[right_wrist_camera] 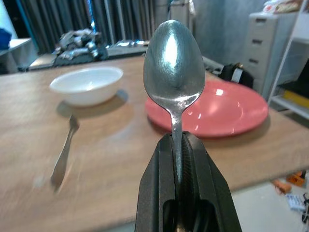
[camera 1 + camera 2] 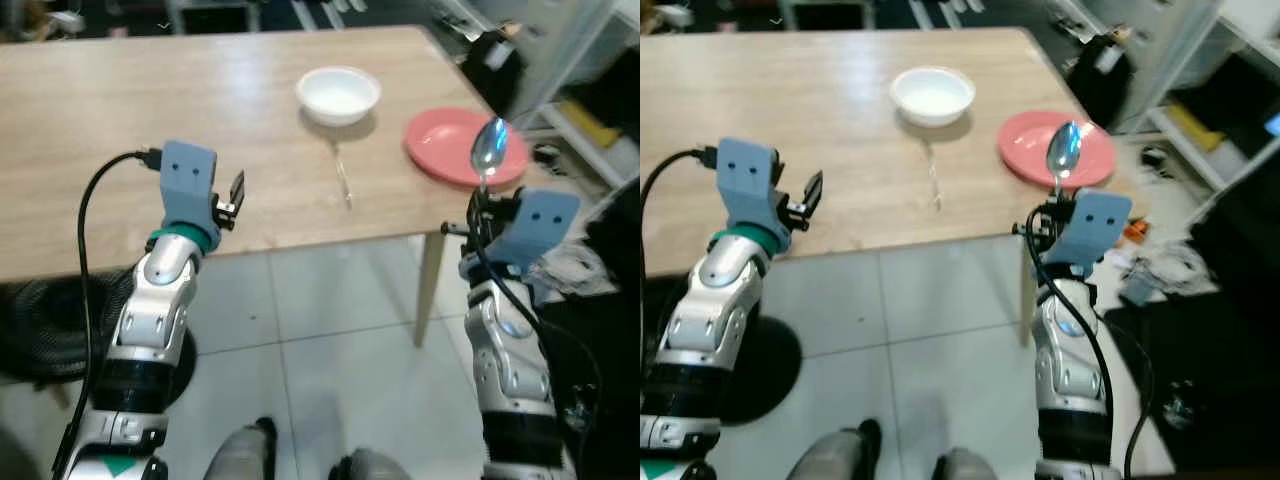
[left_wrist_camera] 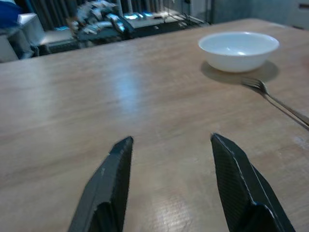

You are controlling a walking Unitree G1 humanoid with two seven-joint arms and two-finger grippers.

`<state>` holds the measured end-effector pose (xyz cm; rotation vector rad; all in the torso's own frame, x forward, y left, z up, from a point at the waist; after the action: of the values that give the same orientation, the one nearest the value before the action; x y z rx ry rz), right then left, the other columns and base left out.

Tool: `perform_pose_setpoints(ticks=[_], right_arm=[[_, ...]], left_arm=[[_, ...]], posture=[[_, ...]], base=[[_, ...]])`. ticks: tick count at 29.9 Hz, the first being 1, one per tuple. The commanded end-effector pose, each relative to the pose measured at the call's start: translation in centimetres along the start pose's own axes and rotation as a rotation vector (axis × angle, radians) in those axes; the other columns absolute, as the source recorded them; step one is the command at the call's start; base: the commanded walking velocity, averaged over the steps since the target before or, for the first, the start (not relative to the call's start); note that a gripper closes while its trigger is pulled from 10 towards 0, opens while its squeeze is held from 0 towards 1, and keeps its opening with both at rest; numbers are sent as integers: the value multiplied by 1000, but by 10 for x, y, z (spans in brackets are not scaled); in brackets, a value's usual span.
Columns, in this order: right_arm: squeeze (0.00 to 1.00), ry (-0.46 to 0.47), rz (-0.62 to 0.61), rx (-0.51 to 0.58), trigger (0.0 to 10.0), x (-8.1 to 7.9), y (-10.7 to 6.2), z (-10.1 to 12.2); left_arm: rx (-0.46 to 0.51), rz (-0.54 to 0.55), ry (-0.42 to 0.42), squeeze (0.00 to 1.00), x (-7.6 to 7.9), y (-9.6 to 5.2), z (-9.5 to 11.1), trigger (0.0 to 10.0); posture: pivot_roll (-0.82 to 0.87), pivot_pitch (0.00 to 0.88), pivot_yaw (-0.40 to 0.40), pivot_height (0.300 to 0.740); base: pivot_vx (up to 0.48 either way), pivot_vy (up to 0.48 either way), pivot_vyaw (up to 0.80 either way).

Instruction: Setting the table

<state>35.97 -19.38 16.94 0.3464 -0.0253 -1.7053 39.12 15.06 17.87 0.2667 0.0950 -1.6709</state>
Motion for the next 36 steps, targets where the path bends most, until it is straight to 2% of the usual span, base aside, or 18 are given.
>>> perform_pose_setpoints(ticks=[1, 36], right_arm=[[0, -8, -21, 13, 10000, 7, -1, 2], [0, -12, -26, 13, 10000, 9, -2, 1]], left_arm=[[-3, -13, 1, 0, 4, 1, -1, 10000], [-3, -27, -5, 0, 8, 0, -2, 10000]], posture=[[48, 0, 20, 740], [42, 0, 22, 740]], base=[[-292, 0, 0], [-294, 0, 0]])
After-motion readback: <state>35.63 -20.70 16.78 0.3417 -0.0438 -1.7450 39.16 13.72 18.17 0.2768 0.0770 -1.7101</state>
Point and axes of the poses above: a point about 5 cm out from each wrist's last joint towards the gripper, its own y axis pointing out of the wrist towards the gripper, its own z axis along the axis of the wrist's last joint, x = y × z, the point moved 6 cm from there along y, pointing out of the wrist towards the gripper, and after that the axes turned 7 degrees about y, right-handed, at the moved point
